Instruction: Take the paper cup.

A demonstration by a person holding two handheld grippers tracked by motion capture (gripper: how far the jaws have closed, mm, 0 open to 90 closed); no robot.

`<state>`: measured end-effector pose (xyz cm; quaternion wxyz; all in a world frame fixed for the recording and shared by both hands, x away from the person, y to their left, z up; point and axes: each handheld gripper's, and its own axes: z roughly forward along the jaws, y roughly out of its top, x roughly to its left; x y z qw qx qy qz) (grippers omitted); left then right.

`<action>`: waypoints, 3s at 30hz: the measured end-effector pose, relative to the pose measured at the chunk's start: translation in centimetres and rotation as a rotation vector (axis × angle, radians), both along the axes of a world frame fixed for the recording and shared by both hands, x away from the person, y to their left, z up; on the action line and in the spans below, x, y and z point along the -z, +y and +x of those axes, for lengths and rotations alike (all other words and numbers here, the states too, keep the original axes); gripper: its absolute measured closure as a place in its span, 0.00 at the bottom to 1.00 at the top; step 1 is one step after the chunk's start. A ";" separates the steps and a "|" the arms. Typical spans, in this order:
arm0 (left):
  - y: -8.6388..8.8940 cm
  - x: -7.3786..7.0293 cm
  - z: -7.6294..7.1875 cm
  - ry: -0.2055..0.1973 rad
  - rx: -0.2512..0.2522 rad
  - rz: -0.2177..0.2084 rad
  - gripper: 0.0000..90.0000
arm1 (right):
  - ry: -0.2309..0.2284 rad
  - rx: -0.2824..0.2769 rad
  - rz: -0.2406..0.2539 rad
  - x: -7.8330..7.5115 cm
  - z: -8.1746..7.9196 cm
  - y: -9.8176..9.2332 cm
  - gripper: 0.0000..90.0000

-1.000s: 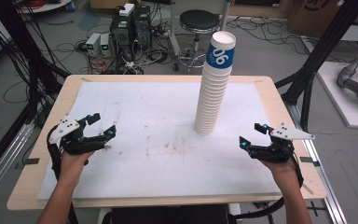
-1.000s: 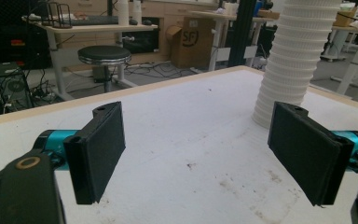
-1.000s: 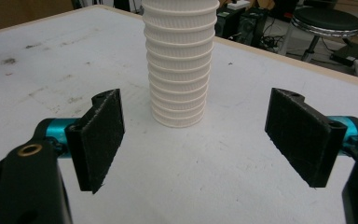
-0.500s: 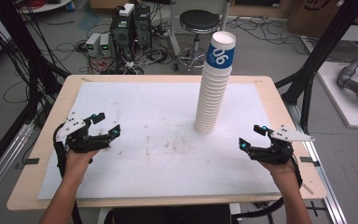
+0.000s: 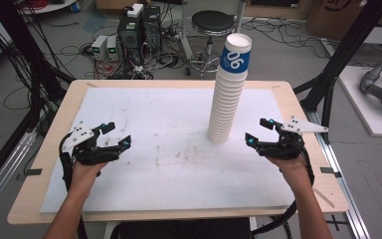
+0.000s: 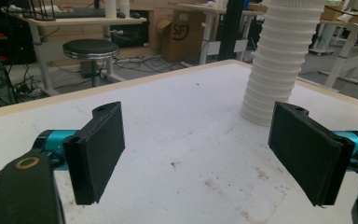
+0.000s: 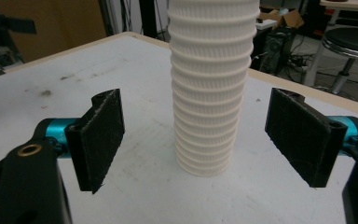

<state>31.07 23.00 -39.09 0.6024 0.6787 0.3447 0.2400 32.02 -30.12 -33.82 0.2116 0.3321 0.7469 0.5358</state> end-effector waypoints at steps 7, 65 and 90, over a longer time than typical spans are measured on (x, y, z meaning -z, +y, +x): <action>-0.5 0.4 -0.1 0.009 0.014 0.012 0.21 | -0.027 -0.016 -0.007 -2.8 2.1 1.3 0.22; -16.1 -17.8 12.0 -0.127 0.398 0.034 0.20 | -0.073 -0.035 -0.026 -8.3 9.1 5.7 0.18; -25.6 -20.4 14.4 -0.106 0.440 0.062 0.23 | -0.068 -0.054 -0.042 -8.3 9.0 5.2 0.18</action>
